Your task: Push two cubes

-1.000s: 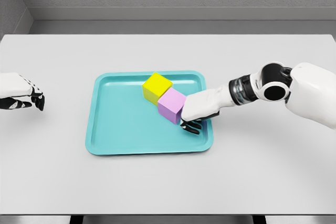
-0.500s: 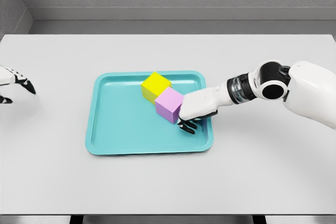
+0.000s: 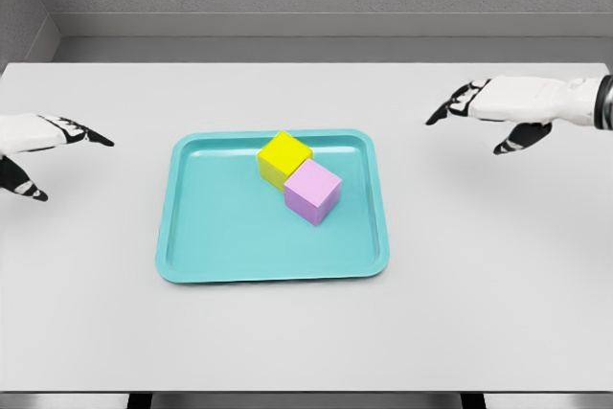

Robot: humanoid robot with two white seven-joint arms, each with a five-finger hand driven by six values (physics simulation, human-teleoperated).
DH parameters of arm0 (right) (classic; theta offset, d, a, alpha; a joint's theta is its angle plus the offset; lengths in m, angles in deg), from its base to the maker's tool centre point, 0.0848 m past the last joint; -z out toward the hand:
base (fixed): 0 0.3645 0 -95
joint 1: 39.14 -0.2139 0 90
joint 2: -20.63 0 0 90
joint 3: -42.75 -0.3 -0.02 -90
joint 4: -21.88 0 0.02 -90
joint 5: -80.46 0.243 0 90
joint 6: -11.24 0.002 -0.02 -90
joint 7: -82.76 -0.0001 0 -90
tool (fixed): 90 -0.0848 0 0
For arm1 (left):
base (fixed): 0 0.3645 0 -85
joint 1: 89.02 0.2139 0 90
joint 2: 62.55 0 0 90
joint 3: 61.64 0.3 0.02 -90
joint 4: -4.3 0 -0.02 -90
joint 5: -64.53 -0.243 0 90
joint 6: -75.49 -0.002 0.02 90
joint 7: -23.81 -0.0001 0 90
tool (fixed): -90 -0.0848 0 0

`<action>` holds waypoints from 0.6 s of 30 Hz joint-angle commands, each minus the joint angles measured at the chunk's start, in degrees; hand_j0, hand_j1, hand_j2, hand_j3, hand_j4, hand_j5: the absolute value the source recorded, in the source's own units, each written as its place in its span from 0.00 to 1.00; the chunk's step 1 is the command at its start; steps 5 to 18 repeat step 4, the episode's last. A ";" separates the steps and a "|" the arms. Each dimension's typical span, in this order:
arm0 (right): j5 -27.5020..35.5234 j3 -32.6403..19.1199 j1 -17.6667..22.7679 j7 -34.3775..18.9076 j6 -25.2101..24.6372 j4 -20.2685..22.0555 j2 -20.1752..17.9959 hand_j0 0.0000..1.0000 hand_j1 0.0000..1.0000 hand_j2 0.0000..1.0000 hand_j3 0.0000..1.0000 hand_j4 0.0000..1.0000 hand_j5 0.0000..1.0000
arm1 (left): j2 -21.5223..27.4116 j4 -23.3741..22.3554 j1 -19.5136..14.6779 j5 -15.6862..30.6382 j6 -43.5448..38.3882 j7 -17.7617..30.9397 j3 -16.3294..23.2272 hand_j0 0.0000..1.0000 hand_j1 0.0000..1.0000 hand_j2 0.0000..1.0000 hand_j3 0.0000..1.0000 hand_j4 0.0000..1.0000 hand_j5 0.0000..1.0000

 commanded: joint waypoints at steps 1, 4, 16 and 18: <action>0.31 0.84 0.00 0.04 -0.16 -0.85 -0.45 1.00 1.00 1.00 1.00 1.00 1.00 | -2.16 1.94 0.00 0.13 -0.14 0.08 0.09 1.00 1.00 1.00 1.00 1.00 1.00; 0.31 0.84 0.09 0.04 -0.16 -0.85 -0.72 1.00 1.00 1.00 1.00 1.00 1.00 | -2.25 0.44 0.00 0.22 -0.14 -0.10 -0.09 1.00 1.00 1.00 1.00 1.00 1.00; 0.31 0.84 0.09 0.04 -0.16 -0.85 -0.72 1.00 1.00 1.00 1.00 1.00 1.00 | -2.25 0.44 0.00 0.22 -0.14 -0.10 -0.09 1.00 1.00 1.00 1.00 1.00 1.00; 0.31 0.84 0.09 0.04 -0.16 -0.85 -0.72 1.00 1.00 1.00 1.00 1.00 1.00 | -2.25 0.44 0.00 0.22 -0.14 -0.10 -0.09 1.00 1.00 1.00 1.00 1.00 1.00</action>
